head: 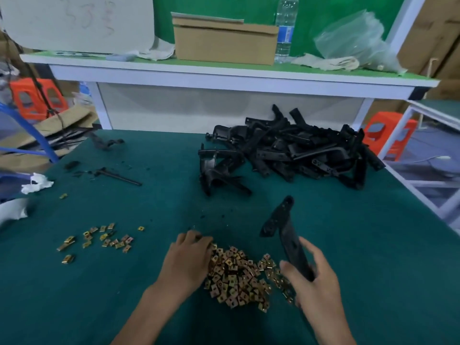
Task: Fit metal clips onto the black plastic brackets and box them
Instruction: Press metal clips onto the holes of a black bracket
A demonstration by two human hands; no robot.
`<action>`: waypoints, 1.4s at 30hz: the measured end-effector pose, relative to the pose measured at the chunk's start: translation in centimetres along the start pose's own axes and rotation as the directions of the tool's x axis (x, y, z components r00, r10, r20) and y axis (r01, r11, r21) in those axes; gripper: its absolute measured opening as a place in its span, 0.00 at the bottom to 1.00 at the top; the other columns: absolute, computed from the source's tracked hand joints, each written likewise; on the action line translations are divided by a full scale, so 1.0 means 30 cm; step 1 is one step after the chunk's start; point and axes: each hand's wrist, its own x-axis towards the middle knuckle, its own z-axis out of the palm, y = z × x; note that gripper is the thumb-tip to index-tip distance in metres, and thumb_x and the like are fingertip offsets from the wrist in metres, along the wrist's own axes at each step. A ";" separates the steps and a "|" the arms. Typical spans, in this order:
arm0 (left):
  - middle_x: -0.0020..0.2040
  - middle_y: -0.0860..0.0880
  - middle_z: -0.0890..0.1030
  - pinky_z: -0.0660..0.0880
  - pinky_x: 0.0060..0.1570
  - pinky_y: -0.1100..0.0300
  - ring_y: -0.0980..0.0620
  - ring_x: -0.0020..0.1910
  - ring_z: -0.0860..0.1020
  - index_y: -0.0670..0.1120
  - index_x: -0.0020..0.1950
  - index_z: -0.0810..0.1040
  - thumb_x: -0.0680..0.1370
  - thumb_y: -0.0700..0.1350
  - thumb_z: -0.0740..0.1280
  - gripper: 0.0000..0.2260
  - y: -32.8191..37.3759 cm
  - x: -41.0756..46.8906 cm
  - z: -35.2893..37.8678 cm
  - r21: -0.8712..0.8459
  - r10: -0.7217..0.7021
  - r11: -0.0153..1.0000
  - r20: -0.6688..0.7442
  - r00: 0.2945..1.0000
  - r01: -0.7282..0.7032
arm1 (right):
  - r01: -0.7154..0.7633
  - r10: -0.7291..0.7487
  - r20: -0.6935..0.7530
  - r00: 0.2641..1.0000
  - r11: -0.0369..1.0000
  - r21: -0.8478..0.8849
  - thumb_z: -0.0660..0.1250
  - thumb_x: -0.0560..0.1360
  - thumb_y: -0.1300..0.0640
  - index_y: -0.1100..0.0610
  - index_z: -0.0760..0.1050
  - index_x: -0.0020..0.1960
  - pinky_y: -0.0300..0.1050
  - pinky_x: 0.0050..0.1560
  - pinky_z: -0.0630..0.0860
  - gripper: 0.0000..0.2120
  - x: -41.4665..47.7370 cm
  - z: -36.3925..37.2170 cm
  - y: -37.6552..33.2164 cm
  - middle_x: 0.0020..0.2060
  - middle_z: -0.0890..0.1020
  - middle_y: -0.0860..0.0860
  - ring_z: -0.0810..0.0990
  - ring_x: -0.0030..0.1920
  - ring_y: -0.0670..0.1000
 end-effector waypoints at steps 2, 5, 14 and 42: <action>0.67 0.50 0.71 0.67 0.67 0.55 0.49 0.67 0.69 0.54 0.73 0.69 0.85 0.51 0.55 0.17 -0.018 0.012 0.021 -0.008 -0.041 0.999 0.096 0.995 0.042 | 0.009 -0.008 -0.073 0.997 1.000 0.022 0.77 0.69 0.44 0.26 0.72 0.62 0.43 0.47 0.78 0.26 -0.081 0.005 0.047 0.50 0.83 0.31 0.82 0.44 0.35; 0.57 0.51 0.75 0.70 0.61 0.55 0.49 0.60 0.73 0.53 0.63 0.75 0.83 0.48 0.60 0.10 -0.018 0.029 0.025 -0.115 -0.034 0.992 0.070 0.997 0.042 | 0.074 -0.088 -0.141 0.986 0.992 -0.103 0.73 0.68 0.37 0.21 0.68 0.62 0.31 0.54 0.72 0.26 -0.154 0.025 0.065 0.56 0.74 0.20 0.72 0.55 0.23; 0.44 0.59 0.79 0.68 0.40 0.70 0.59 0.45 0.76 0.54 0.48 0.74 0.82 0.47 0.66 0.03 -0.006 0.010 0.012 -0.367 -0.089 0.929 -0.102 0.991 0.045 | 0.224 -0.245 -0.084 0.966 0.954 -0.198 0.74 0.72 0.44 0.22 0.68 0.63 0.23 0.57 0.70 0.27 -0.145 0.103 0.090 0.59 0.73 0.20 0.73 0.61 0.27; 0.44 0.57 0.86 0.75 0.43 0.72 0.62 0.42 0.82 0.54 0.51 0.84 0.80 0.39 0.69 0.09 0.113 -0.122 -0.102 -0.866 -0.133 0.489 0.043 0.990 0.103 | 0.350 -0.370 -0.006 0.929 0.884 -0.311 0.78 0.72 0.54 0.25 0.67 0.68 0.30 0.54 0.74 0.36 -0.142 0.094 0.171 0.59 0.77 0.28 0.78 0.57 0.33</action>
